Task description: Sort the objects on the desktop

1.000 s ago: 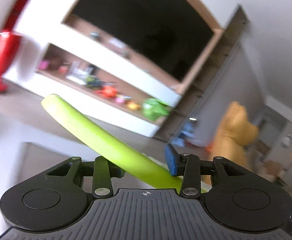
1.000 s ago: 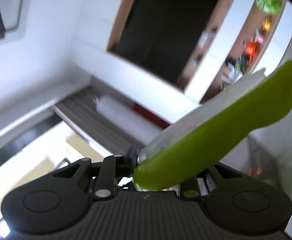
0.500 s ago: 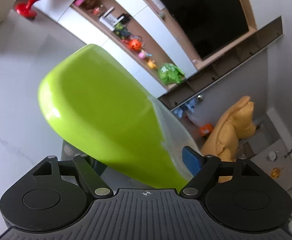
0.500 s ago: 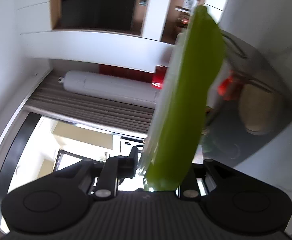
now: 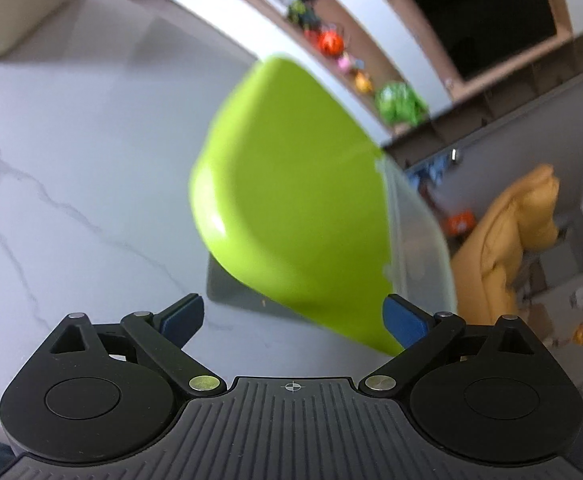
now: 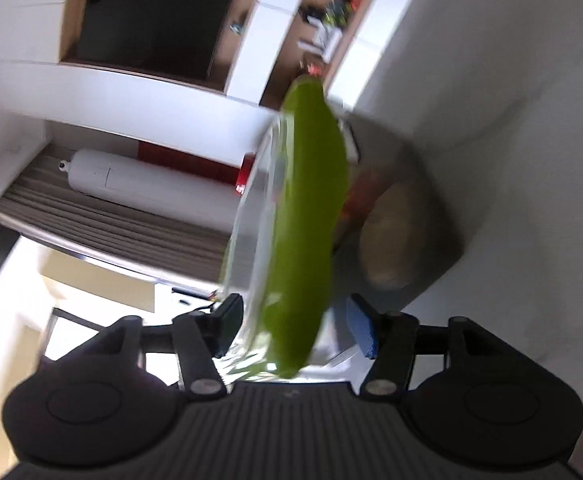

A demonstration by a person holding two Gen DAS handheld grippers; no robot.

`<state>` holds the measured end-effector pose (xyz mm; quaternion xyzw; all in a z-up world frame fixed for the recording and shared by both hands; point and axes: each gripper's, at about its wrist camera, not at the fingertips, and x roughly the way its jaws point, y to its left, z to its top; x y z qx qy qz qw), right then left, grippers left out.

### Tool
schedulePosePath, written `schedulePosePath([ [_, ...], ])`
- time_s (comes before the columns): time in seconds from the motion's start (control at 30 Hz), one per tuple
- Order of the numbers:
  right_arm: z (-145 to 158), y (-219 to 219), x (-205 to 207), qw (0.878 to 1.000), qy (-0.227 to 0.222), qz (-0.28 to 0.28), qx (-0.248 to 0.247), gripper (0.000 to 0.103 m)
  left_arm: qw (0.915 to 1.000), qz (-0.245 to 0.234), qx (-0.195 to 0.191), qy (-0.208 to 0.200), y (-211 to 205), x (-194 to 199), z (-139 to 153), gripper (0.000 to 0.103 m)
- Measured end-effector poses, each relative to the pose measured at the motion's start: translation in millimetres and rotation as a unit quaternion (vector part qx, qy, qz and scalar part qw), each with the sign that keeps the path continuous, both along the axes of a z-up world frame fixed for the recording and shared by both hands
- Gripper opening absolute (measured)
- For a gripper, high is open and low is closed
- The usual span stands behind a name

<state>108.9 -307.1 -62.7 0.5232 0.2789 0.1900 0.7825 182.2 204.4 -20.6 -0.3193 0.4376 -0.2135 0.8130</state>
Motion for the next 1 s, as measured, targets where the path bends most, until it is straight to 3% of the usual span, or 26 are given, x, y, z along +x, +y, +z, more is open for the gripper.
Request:
schedulePosePath([
  [0.13, 24, -6, -12, 0.995, -0.032, -0.050, -0.074, 0.062, 0.9960, 0.074, 0.035, -0.037, 15, 6, 12, 0.102],
  [0.33, 68, -2, 20, 0.978, -0.041, -0.072, -0.190, 0.060, 0.9955, 0.066, 0.061, -0.028, -15, 49, 15, 0.102],
  [0.37, 77, 3, 30, 0.976, -0.037, -0.062, -0.205, 0.055, 0.9939, 0.073, 0.076, -0.033, -19, 51, 16, 0.099],
  [0.43, 90, 14, 45, 0.972, -0.041, -0.055, -0.227, 0.050, 0.9848, 0.094, 0.135, -0.057, -30, 49, 18, 0.079],
  [0.47, 97, 19, 48, 0.965, -0.045, -0.058, -0.252, 0.030, 0.9789, 0.096, 0.164, -0.074, -36, 45, 20, 0.068],
  [0.5, 105, 24, 52, 0.956, -0.054, -0.061, -0.282, 0.027, 0.9771, 0.090, 0.171, -0.089, -39, 42, 21, 0.066],
  [0.57, 119, 32, 59, 0.936, -0.077, -0.062, -0.339, 0.002, 0.9814, 0.074, 0.152, -0.092, -44, 41, 22, 0.059],
  [0.67, 133, 44, 83, 0.930, -0.085, -0.036, -0.357, 0.003, 0.9821, 0.062, 0.148, -0.099, -57, 40, 23, 0.059],
  [0.73, 141, 57, 98, 0.921, -0.085, -0.033, -0.379, 0.003, 0.9755, 0.085, 0.165, -0.118, -62, 33, 25, 0.064],
  [0.8, 153, 72, 107, 0.902, -0.099, -0.046, -0.418, 0.006, 0.9700, 0.105, 0.174, -0.133, -62, 26, 27, 0.088],
  [0.83, 159, 73, 106, 0.898, -0.107, -0.061, -0.422, 0.015, 0.9715, 0.102, 0.167, -0.134, -60, 25, 26, 0.093],
  [0.9, 169, 65, 96, 0.896, -0.119, -0.098, -0.416, 0.052, 0.9762, 0.090, 0.151, -0.127, -55, 27, 21, 0.094],
  [0.93, 171, 57, 95, 0.896, -0.120, -0.117, -0.411, 0.080, 0.9782, 0.090, 0.144, -0.120, -51, 28, 18, 0.094],
  [1.0, 161, 35, 86, 0.908, -0.105, -0.139, -0.380, 0.082, 0.9827, 0.094, 0.122, -0.103, -43, 34, 10, 0.094],
])
